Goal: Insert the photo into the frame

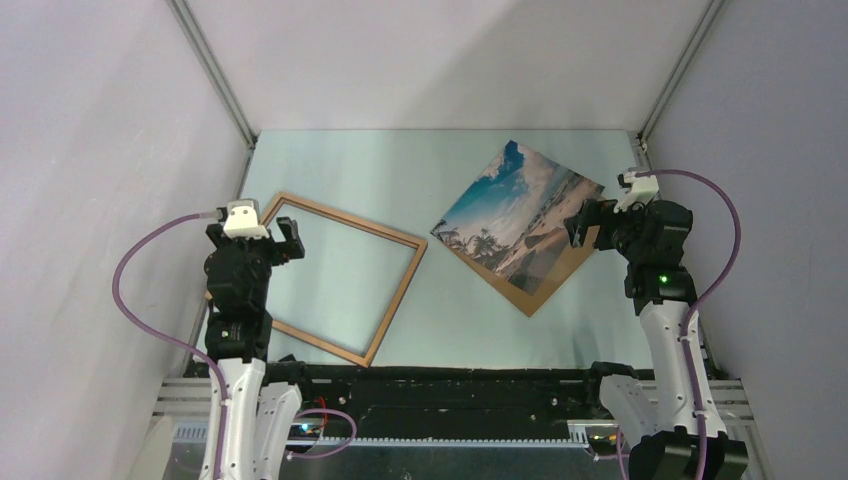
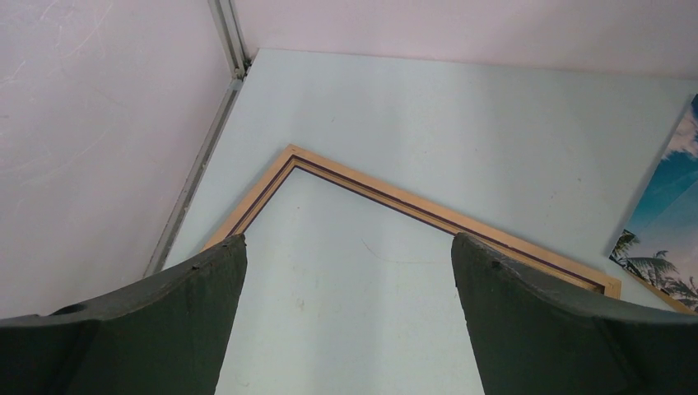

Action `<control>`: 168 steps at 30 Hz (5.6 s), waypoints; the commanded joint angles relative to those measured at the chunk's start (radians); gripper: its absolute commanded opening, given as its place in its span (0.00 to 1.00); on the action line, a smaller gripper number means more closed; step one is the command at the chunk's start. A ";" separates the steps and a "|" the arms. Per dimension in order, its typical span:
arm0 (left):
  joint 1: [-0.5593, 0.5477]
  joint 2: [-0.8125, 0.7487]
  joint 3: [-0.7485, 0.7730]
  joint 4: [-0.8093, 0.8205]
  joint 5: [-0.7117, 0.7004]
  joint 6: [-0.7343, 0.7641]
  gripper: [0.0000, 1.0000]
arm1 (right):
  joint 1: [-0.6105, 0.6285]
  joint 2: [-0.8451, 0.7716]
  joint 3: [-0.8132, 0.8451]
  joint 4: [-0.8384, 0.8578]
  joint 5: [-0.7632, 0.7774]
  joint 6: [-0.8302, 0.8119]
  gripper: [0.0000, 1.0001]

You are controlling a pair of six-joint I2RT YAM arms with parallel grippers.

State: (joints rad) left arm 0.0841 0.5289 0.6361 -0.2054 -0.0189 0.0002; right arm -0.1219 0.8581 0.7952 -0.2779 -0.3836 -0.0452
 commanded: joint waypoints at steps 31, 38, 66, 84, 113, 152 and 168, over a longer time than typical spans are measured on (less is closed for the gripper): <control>-0.004 0.303 0.089 -0.149 -0.098 0.081 0.98 | 0.646 0.510 0.241 0.186 0.216 -0.141 1.00; 0.123 0.373 0.117 -0.351 -0.139 0.269 0.98 | 0.697 0.534 0.243 0.202 0.227 -0.190 1.00; 0.581 0.968 0.282 -0.506 0.011 0.283 0.88 | 0.811 0.632 0.241 0.170 0.253 -0.196 1.00; 0.548 1.077 0.268 -0.386 0.005 0.261 0.66 | 0.809 0.657 0.241 0.171 0.254 -0.196 1.00; 0.288 1.431 0.769 -0.363 -0.290 0.400 0.35 | 0.787 0.651 0.241 0.178 0.286 -0.203 1.00; -0.057 1.707 1.145 -0.360 -0.393 0.467 0.41 | 0.209 0.366 0.118 -0.026 0.217 -0.043 1.00; -0.126 1.306 0.974 -0.361 -0.130 0.325 1.00 | -0.032 0.332 0.118 -0.109 0.150 0.072 1.00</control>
State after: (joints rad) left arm 0.0216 2.0033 1.6428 -0.5846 -0.2642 0.3824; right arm -0.1265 1.2274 0.9127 -0.3717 -0.1940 -0.0170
